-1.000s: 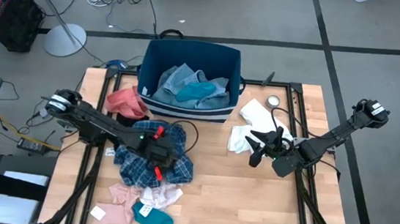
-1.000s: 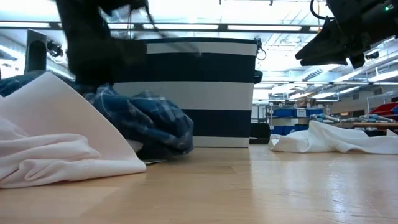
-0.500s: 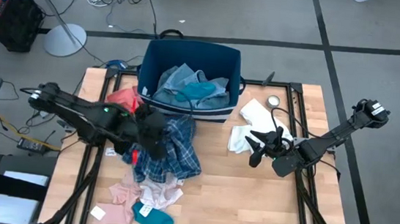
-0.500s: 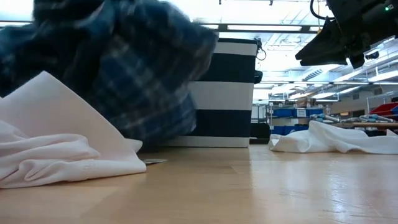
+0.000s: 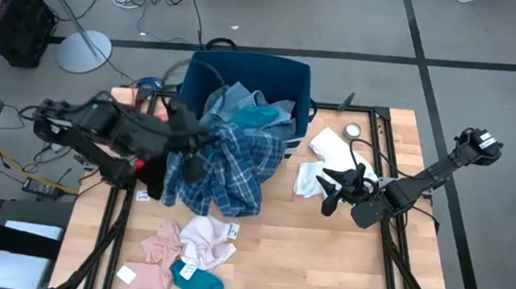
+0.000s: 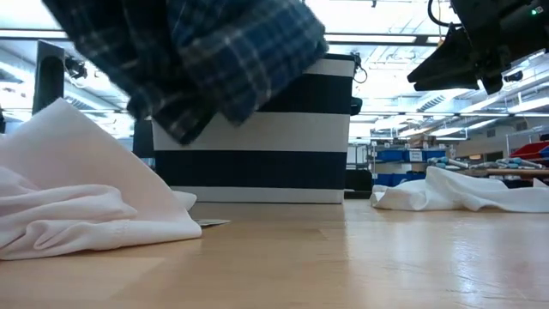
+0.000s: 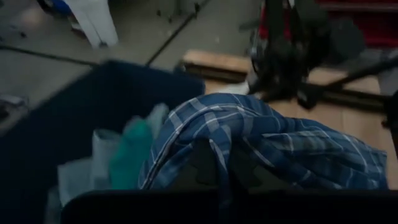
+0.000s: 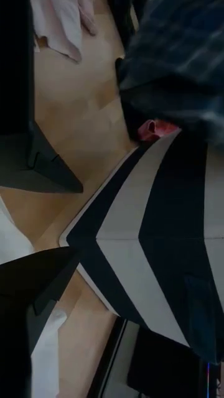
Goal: Sort clothes
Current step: Put the blue pajama into the blue laundry bin
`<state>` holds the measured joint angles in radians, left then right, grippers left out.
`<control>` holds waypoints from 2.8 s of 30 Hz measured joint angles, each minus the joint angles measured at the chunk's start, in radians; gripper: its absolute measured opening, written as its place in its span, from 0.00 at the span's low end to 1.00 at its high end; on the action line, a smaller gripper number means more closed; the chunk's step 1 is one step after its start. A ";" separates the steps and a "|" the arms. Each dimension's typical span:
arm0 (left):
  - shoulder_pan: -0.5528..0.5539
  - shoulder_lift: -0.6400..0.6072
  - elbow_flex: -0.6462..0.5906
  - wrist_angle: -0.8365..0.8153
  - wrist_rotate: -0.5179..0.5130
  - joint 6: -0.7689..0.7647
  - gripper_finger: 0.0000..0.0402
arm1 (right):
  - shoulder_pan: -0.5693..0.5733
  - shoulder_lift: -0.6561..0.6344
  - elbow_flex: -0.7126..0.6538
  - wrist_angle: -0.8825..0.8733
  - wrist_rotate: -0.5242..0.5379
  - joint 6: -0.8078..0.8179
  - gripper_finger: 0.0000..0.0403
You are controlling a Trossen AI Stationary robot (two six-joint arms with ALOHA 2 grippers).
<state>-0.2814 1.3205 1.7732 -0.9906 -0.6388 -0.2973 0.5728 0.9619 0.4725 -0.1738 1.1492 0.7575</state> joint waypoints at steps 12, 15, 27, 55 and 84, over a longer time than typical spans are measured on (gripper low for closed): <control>0.125 0.000 0.189 0.231 -0.020 0.311 0.00 | 0.000 0.000 0.000 0.000 0.000 0.000 0.37; 0.162 0.000 0.207 0.299 -0.021 0.387 0.00 | 0.000 0.000 0.000 -0.004 0.000 -0.001 0.37; 0.403 0.027 0.210 0.404 0.090 0.499 0.01 | 0.000 0.000 0.000 -0.012 0.000 -0.002 0.37; 0.838 0.355 0.098 0.049 0.556 0.397 0.01 | -0.001 0.000 0.000 -0.040 0.000 -0.001 0.37; 0.845 0.583 -0.320 0.352 0.582 0.266 0.10 | -0.001 0.000 0.000 -0.068 -0.018 0.009 0.37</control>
<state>0.5636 1.9030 1.4531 -0.6386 -0.0569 -0.0314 0.5716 0.9615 0.4725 -0.2420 1.1316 0.7662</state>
